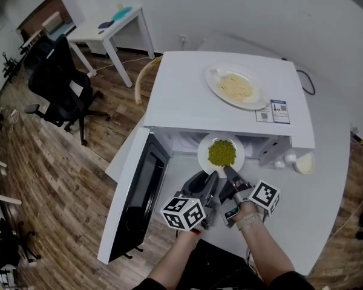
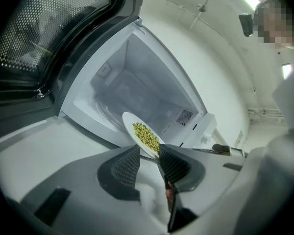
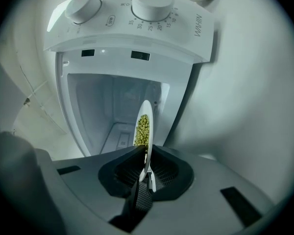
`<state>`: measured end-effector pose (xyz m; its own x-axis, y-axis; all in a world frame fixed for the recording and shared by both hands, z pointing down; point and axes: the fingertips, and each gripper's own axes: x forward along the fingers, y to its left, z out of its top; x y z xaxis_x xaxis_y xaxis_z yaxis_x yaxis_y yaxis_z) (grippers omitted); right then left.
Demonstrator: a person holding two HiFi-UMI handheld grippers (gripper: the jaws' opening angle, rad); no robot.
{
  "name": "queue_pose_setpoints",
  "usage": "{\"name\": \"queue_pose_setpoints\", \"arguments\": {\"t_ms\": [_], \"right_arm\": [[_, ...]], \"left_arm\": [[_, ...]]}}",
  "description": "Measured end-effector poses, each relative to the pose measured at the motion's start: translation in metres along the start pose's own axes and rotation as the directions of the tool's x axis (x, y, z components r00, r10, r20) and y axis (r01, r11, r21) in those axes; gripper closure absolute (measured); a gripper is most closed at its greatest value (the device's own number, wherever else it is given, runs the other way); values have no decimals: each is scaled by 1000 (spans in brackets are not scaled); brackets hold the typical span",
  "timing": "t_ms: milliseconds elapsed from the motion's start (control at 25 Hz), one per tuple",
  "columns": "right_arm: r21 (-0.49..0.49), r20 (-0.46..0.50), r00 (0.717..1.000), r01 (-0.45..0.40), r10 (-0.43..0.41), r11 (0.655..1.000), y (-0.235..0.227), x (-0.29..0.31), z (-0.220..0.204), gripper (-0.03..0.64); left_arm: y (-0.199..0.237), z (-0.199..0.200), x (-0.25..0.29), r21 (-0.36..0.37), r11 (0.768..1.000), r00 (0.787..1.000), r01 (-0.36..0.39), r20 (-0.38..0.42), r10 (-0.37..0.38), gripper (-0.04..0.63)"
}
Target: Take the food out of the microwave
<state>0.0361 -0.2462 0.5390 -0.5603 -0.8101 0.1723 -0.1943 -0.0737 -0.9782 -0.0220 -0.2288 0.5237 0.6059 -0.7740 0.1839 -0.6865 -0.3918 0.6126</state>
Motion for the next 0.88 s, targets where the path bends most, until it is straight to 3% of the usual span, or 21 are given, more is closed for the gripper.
{"name": "queue_pose_setpoints", "arguments": {"t_ms": [400, 880], "right_arm": [[-6, -13, 1000, 17, -17, 1000, 1, -19, -14, 563], [-8, -29, 1000, -4, 4, 1000, 11, -47, -31, 564]], "left_arm": [[-14, -6, -18, 121, 992, 999, 17, -32, -13, 472], [-32, -12, -44, 127, 990, 997, 68, -28, -65, 471]]}}
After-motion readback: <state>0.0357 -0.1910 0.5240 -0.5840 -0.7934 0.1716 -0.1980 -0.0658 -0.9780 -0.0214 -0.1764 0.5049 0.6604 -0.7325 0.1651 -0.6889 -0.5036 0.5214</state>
